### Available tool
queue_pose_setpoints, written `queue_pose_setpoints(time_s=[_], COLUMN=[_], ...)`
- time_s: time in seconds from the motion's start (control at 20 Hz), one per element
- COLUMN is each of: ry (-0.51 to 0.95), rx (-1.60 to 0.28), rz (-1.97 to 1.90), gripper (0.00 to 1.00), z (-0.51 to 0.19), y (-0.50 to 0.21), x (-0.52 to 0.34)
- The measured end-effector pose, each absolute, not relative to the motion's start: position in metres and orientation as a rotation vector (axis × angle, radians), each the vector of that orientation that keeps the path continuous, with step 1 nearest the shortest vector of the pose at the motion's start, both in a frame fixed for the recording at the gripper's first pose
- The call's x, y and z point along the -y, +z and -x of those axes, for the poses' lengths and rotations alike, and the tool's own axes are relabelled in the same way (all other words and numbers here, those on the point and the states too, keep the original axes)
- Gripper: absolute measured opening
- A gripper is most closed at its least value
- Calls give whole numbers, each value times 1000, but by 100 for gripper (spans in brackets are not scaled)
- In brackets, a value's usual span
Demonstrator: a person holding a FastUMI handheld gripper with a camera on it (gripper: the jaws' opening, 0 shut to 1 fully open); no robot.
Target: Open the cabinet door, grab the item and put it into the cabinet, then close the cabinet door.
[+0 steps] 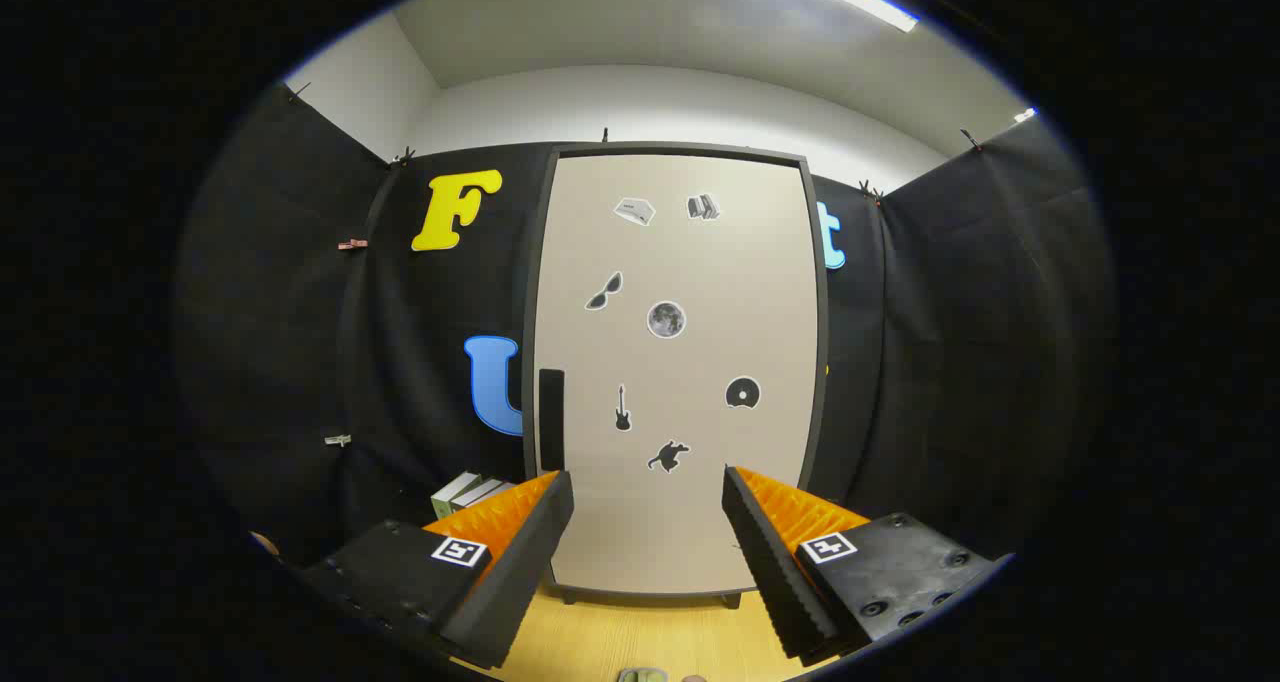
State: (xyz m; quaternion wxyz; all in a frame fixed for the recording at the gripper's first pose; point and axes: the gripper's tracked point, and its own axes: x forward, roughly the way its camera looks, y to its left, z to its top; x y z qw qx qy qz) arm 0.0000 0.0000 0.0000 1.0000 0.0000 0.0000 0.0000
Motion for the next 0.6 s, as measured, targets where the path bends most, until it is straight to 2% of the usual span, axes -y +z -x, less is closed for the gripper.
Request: queue_pose_setpoints(time_s=[0.6], ry=[-17], rx=[-15], rz=[-11], gripper=[98], z=[8], y=[0], x=[10])
